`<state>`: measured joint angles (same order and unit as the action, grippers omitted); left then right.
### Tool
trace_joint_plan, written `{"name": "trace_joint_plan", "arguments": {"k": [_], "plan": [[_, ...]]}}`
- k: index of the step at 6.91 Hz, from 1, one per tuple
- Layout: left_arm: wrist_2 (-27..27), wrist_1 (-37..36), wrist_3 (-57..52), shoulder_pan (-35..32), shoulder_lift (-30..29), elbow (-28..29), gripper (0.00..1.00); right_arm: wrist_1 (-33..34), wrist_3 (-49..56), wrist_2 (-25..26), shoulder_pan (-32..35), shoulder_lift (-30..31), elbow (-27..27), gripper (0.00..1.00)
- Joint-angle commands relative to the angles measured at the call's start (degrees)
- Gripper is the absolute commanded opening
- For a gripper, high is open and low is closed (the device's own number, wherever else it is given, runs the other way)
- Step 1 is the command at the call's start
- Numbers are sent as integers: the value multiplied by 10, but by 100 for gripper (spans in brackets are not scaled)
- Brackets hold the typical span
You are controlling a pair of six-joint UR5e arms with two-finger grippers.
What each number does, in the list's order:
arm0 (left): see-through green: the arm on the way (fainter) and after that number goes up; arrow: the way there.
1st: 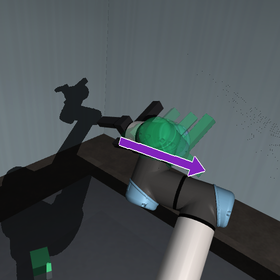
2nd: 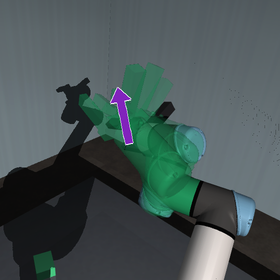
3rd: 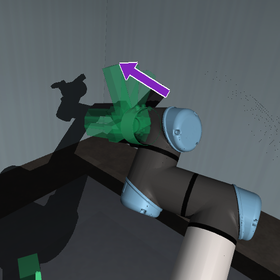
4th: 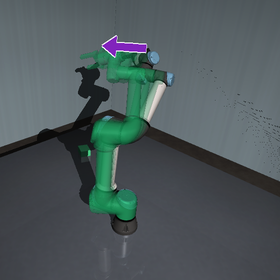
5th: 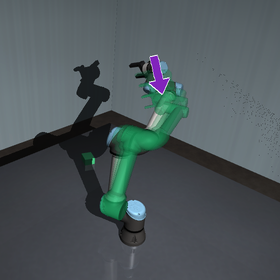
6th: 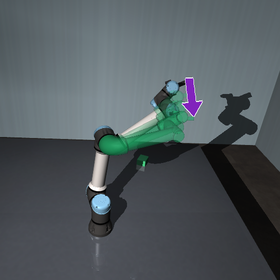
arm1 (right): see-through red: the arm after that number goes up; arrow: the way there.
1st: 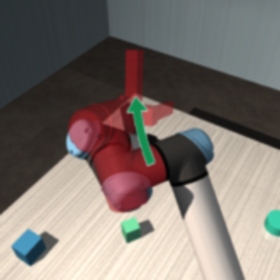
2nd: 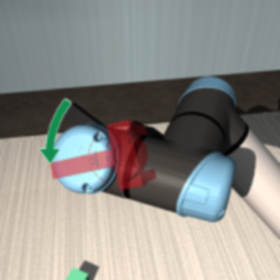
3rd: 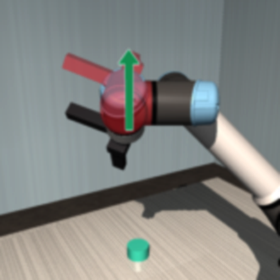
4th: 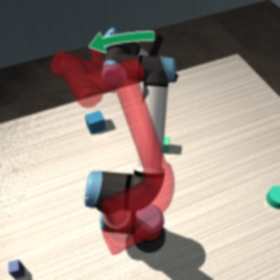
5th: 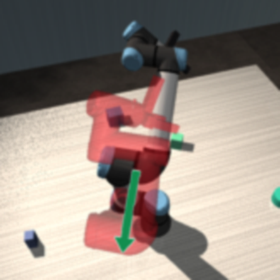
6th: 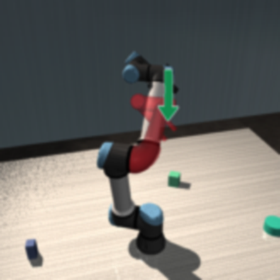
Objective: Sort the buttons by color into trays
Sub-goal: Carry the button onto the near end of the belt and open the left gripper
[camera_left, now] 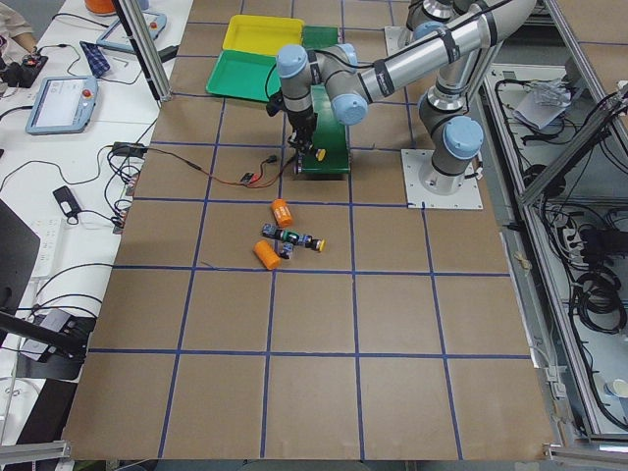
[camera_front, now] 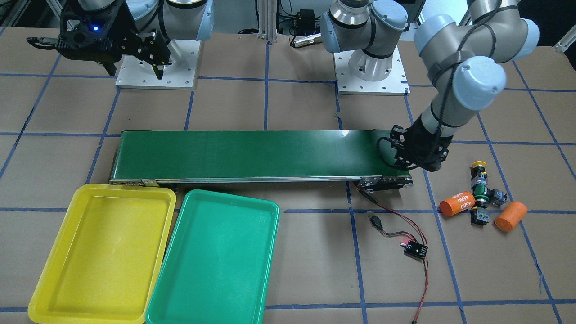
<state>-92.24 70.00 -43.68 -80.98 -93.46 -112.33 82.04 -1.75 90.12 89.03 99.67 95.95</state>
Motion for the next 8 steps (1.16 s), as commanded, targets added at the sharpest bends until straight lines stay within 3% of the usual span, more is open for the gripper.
{"name": "trace_joint_plan", "arguments": {"k": [1, 4, 5, 6, 7, 8], "plan": [[2, 1, -113, -79, 9, -2, 27, -3, -1, 0, 0, 0, 0, 100], [7, -5, -350, -86, -8, -27, 29, -7, 0, 0, 0, 0, 1, 100], [0, -3, -384, -86, -6, -34, 36, -7, -1, -1, 1, 0, 1, 100], [5, -6, -387, -84, 5, -52, 59, -7, -2, -2, 0, 0, 1, 100], [6, -4, -384, -80, 7, -61, 100, -7, -2, -2, 0, 0, 1, 100], [6, -6, -379, -77, 10, -57, 100, -7, -2, -2, 0, 0, 1, 100]]}}
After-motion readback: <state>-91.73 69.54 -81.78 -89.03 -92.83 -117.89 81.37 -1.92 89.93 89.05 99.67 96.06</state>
